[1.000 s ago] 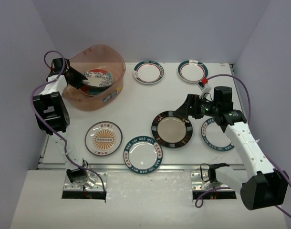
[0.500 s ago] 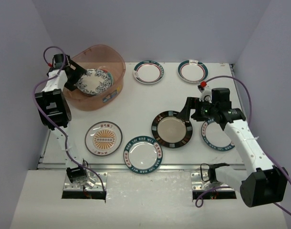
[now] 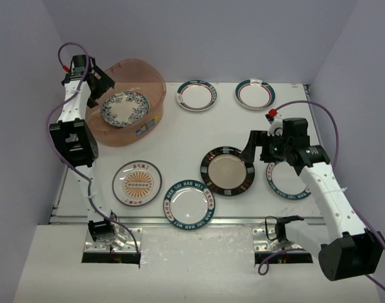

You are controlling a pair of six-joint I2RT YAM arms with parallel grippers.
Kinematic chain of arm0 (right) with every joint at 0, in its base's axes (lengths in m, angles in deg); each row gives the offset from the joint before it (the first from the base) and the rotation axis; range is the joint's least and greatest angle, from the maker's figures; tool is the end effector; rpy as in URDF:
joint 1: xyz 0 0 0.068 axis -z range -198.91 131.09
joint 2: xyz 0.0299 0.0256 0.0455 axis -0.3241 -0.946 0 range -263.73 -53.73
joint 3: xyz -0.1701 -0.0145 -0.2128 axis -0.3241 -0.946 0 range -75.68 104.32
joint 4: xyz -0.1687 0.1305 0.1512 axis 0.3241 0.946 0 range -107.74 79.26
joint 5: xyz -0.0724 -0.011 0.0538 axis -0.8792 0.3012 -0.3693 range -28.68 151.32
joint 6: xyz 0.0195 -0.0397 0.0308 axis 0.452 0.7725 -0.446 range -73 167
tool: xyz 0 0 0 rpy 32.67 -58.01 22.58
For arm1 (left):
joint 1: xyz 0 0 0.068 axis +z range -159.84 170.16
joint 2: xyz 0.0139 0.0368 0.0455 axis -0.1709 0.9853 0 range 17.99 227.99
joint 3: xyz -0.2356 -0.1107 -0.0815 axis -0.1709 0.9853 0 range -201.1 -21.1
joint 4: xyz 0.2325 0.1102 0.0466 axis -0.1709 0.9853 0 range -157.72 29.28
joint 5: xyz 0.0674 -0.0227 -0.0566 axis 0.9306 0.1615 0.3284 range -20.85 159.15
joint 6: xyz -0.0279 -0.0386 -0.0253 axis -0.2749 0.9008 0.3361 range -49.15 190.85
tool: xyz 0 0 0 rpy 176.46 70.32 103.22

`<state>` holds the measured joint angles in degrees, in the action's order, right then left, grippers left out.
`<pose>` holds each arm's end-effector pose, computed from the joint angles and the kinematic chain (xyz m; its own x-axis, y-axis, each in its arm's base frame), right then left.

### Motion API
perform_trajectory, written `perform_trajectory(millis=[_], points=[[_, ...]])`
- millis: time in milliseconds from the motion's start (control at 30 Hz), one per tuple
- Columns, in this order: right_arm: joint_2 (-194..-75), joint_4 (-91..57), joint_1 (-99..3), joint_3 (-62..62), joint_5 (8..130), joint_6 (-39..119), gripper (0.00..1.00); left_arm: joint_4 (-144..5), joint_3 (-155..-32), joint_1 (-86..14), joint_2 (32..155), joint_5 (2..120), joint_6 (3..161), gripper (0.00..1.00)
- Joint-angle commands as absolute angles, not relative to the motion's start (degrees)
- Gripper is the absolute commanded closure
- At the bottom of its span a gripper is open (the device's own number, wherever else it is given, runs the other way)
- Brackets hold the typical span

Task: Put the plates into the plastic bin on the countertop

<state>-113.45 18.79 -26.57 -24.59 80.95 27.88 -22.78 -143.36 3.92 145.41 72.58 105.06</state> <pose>0.2105 0.0403 0.2878 -0.7820 0.2062 -0.5882 -0.1102 0.8831 0.4560 0.4852 0.1211 0.2768 -0.4618 -0.6909 -0.5562 -0.6462 0.6917 -0.3226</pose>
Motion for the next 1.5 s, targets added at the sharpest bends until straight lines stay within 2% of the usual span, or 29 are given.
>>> perform_trajectory(millis=[0,67,167,233,300,467,700,800,1067,1233,1367,1400,1467], points=[[-110.32,16.61,-26.91,-22.7,80.29,27.21,0.01,-24.61,-142.34,1.28,132.49,72.97,101.2,0.0],[-106.88,11.61,-26.91,-24.56,81.58,23.7,0.01,-31.99,-129.27,-4.08,119.33,70.32,98.33,0.0],[-102.82,7.25,-26.91,-26.1,82.38,18.86,0.01,-37.83,-119.56,-17.87,105.18,67.14,95.45,0.0],[-101.4,9.09,-26.76,-25.4,80.18,17.79,0.01,-41.33,-114.76,-25.51,102.79,65.71,94.13,0.0],[-101.11,12.65,-26.74,-23.19,77.31,17.65,0.01,-42.64,-110.34,-31.14,103.3,63.93,94.13,0.0],[-97.3,18.14,-26.74,-22.31,72.79,19.04,0.01,-48.42,-102.65,-36.66,112.78,52.6,93.85,0.0],[-97.84,20.0,-26.74,-23.16,77.82,22.42,0.01,-51.96,-100.95,-39.08,125.36,42.45,90.96,0.0],[-98.55,17.72,-26.74,-25.53,82.7,22.52,0.01,-52.39,-100.59,-39.06,129.55,39.3,89.94,0.04],[-99.41,13.0,-26.74,-29.25,89.32,21.6,0.01,-51.83,-101.77,-39.15,141.68,32.6,88.98,0.33],[-99.41,12.34,-26.73,-29.36,89.54,21.84,0.01,-54.18,-101.04,-39.2,144.08,31.72,90.57,0.56],[-99.61,12.07,-26.74,-29.36,89.84,21.87,0.01,-54.84,-101.38,-39.62,145.01,30.7,91.24,0.68],[-99.61,11.97,-26.74,-29.44,89.92,21.83,0.01,-54.96,-101.54,-39.83,145.28,30.32,91.28,0.73],[-99.61,11.59,-26.74,-29.8,90.06,21.69,0.01,-55.29,-101.69,-40.08,145.69,28.84,91.33,0.95]])
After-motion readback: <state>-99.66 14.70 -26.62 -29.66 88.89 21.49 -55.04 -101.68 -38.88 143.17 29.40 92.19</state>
